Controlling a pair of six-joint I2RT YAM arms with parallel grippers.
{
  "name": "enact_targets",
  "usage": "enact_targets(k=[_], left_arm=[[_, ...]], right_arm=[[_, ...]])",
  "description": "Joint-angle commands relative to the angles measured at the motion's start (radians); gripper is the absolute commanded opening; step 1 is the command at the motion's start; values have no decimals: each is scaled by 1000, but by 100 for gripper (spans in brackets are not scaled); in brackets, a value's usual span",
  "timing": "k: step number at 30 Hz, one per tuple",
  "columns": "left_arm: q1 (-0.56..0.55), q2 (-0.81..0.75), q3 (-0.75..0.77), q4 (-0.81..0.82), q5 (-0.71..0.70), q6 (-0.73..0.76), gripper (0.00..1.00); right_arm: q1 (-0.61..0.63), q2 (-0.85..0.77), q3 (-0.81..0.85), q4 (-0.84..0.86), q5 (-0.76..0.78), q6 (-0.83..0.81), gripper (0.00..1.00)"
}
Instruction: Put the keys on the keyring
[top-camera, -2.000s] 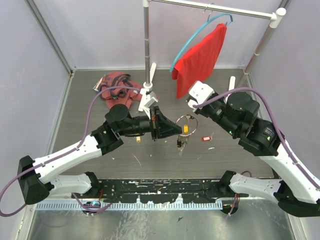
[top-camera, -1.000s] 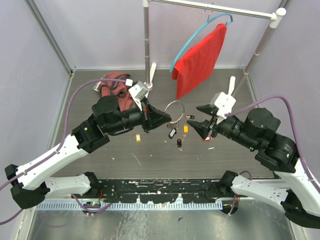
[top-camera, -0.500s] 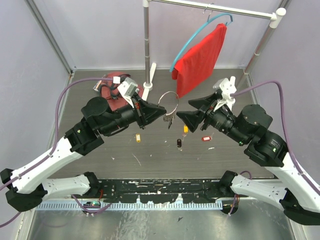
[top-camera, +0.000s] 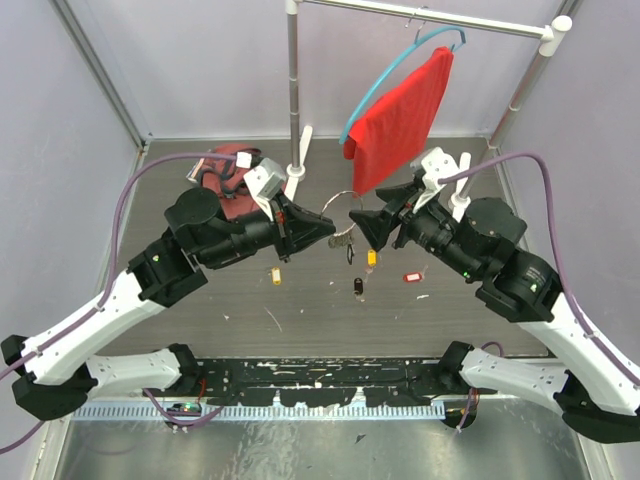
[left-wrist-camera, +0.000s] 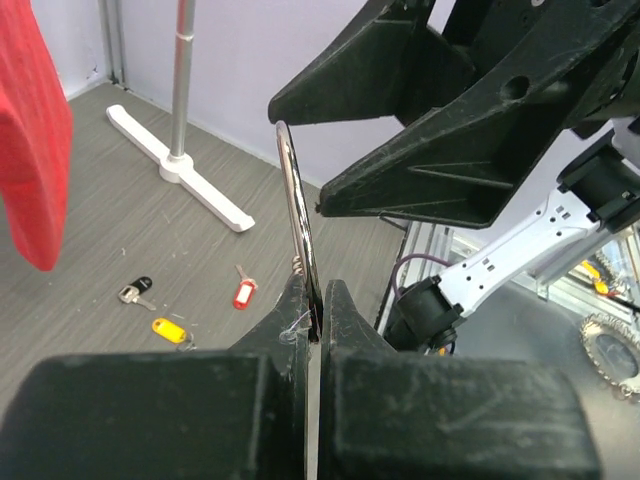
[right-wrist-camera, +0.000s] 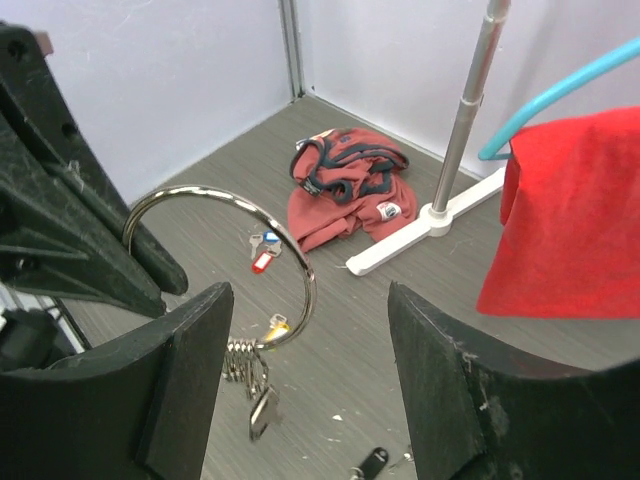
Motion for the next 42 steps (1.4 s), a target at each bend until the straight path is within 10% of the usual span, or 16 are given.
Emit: enact_targets(k=[1,17,42], left_arm=[[0,0,82,-77,29,95,0],[1,-14,90,100,-274,-32,0],[1,-33,130,151,-188,-87,0]], right_arm=[[3,-19,99,-72,-68,-183,68],[2,-33,-5,30,-348,-81,39],[2,-23,-274,495,-325,-53,45]])
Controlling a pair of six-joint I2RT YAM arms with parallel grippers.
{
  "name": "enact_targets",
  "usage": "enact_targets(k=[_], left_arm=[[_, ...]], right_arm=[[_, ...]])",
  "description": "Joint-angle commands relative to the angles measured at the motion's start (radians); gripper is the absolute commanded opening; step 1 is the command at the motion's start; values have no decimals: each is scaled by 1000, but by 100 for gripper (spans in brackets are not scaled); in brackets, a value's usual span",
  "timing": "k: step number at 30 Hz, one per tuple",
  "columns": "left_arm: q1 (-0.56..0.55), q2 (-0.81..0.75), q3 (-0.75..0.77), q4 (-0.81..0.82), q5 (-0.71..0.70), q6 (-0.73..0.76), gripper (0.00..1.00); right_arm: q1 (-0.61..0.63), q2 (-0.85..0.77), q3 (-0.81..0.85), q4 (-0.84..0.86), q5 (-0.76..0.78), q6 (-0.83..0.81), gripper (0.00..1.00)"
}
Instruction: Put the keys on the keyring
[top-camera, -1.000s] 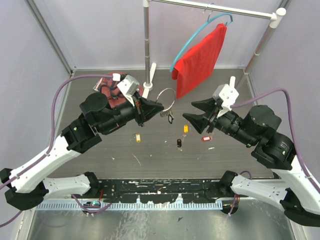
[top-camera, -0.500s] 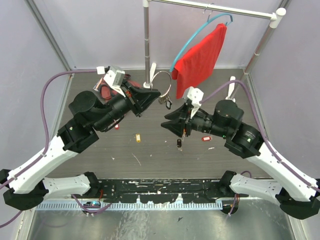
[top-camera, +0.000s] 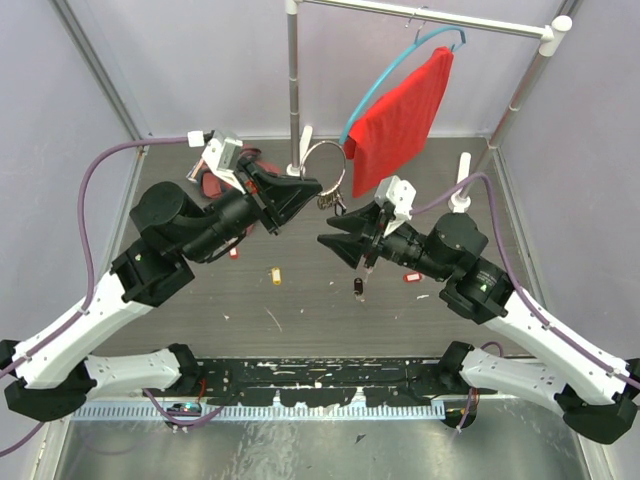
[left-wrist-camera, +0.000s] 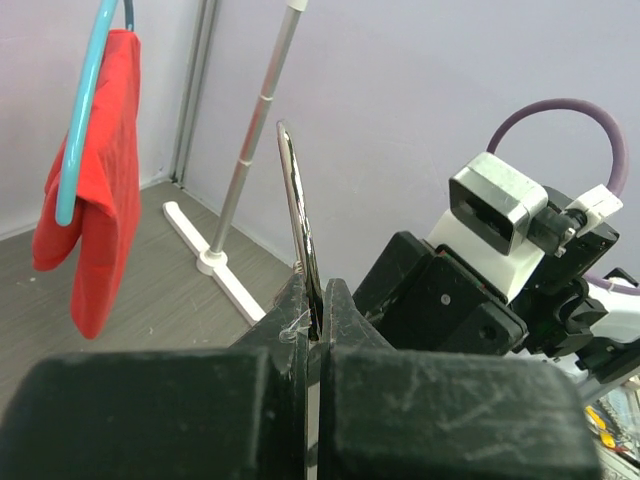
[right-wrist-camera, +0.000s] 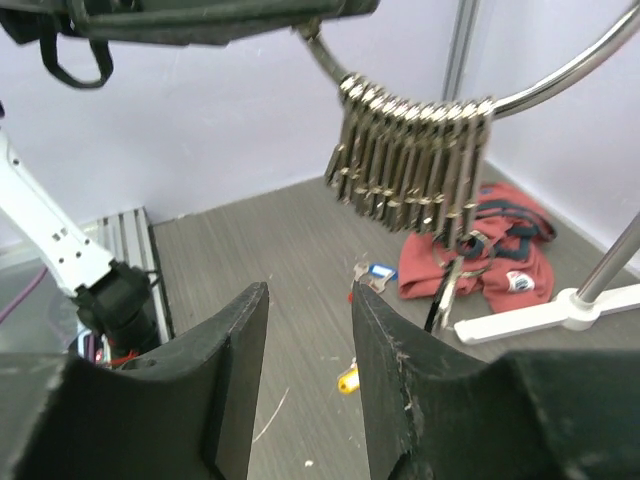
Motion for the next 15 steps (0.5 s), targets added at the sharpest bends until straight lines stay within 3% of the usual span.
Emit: enact_targets(k=[1,6,11,15], left_arm=[[1,-29,18,68,27,-21,0],[0,-42,1,-13,-46,-20,0],[0,-68,-134,-92,-145,-32,0],[0,-76,-254,-102,-128,-78,0]], right_arm=[[2,-17,12,121,83,-16,44],[3,-23,75,-107,171,-150,47],[3,-36,190,-538,119,-278,56],[3,-167,163,-516,299,-217,59]])
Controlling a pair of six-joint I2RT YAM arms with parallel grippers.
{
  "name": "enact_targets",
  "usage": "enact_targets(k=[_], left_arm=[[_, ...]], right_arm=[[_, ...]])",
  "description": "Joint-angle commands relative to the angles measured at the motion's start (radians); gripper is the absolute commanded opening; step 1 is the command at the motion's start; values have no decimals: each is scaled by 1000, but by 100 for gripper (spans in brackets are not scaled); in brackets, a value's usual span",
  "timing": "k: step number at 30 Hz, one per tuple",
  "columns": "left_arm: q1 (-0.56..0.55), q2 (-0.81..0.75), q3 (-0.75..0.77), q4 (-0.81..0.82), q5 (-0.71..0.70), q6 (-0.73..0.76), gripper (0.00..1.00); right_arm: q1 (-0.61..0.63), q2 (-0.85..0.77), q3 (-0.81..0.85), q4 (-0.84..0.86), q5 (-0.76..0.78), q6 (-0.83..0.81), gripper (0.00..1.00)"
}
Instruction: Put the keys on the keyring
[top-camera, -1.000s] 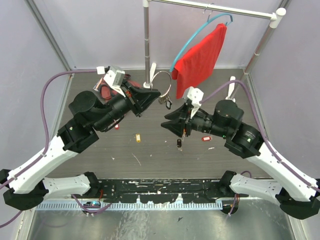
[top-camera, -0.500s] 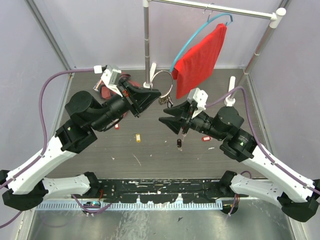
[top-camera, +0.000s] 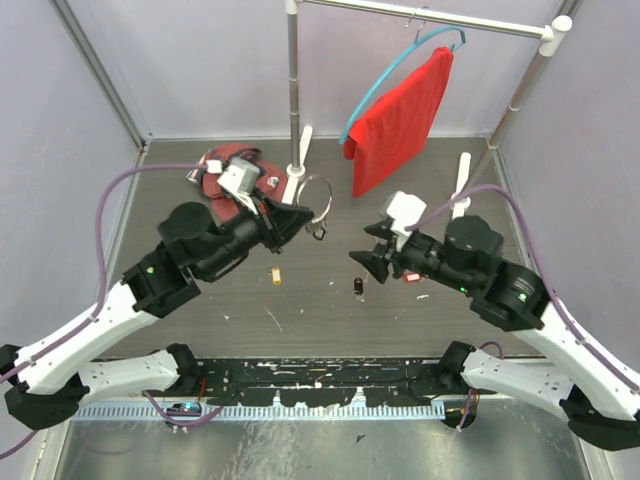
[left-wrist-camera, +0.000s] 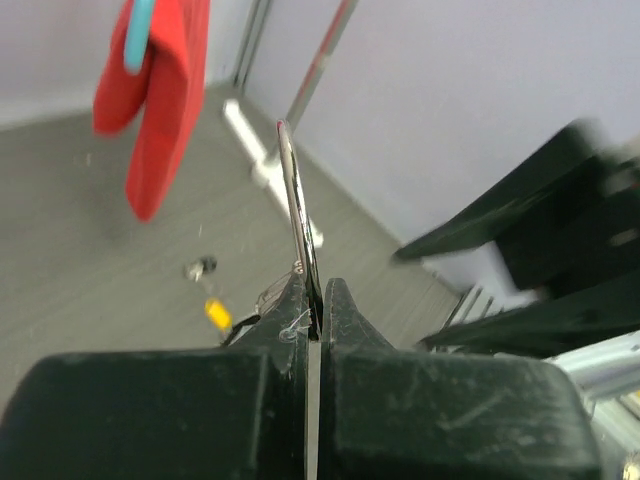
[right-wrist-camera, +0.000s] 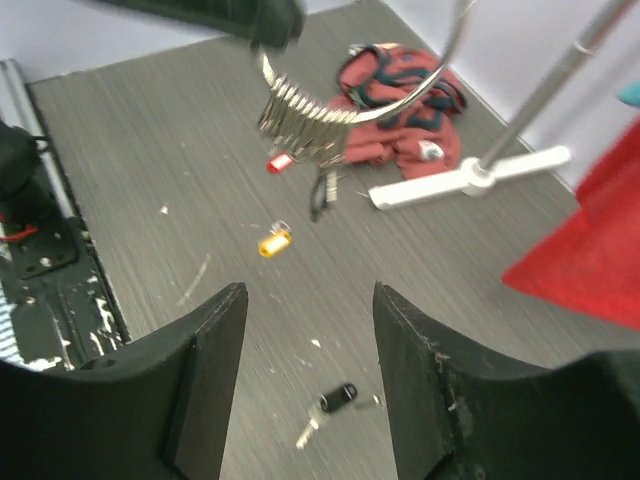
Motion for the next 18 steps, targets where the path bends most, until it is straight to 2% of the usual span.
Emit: enact_targets(k=[1,3,6,13,18], left_arm=[[-1,3,-123,-46,-13,-65,0],[0,3,-197,-15,10,-112,0],[-4,18,-314,115,61,-195,0],[-66,198,-464,327,115,-318,0],[-46,281,-633,477,52,-413,0]], right_arm=[[3,-153,14,-61,240,22,60],[2,-213,2,-24,394,50,62],[3,-247,1,-16,488,56,62],[2,-238,-28,-34,497,73,62],[3,-207,-46,-49,480,101,63]])
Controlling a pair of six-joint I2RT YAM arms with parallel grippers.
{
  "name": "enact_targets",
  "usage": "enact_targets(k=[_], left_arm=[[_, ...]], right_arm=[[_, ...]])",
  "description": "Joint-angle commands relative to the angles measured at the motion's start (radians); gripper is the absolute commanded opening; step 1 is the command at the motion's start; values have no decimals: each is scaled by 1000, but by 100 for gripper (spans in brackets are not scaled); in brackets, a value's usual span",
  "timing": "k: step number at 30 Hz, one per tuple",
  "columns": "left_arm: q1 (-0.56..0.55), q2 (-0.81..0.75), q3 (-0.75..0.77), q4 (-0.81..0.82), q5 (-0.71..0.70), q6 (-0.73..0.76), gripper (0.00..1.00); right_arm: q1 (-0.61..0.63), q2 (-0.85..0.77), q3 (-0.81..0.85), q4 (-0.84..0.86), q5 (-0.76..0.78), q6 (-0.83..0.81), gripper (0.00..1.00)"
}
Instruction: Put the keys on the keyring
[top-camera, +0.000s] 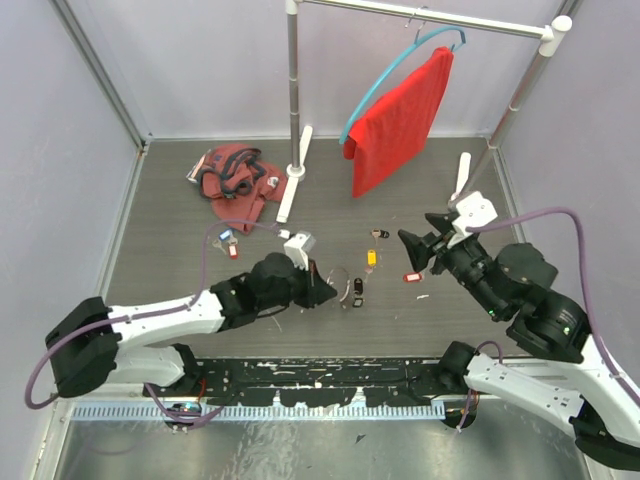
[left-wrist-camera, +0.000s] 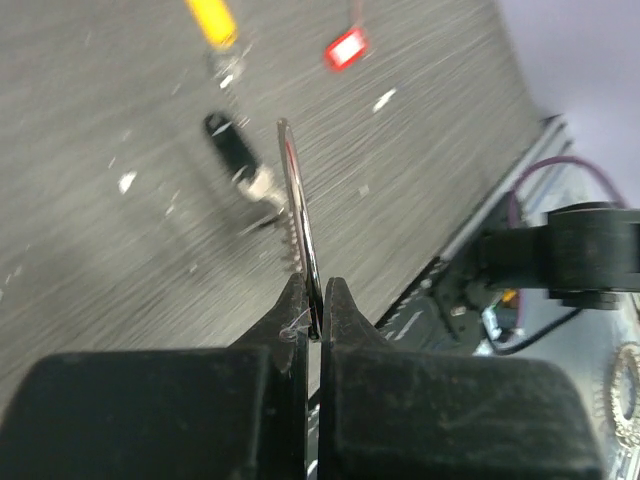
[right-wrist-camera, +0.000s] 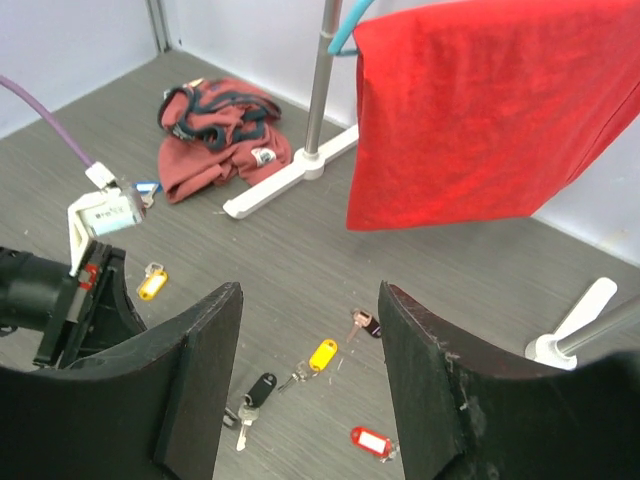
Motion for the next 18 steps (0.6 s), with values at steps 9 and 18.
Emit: enact_targets(k=[9,18], left_arm=[[180,-16,-210,-20,-181,-223,70],[182,-180,-100,-444,-421,-161,77]], right_arm=[[1,65,-37,-1,-28,82,63],[1,151,-97,-24,-136,244,57]])
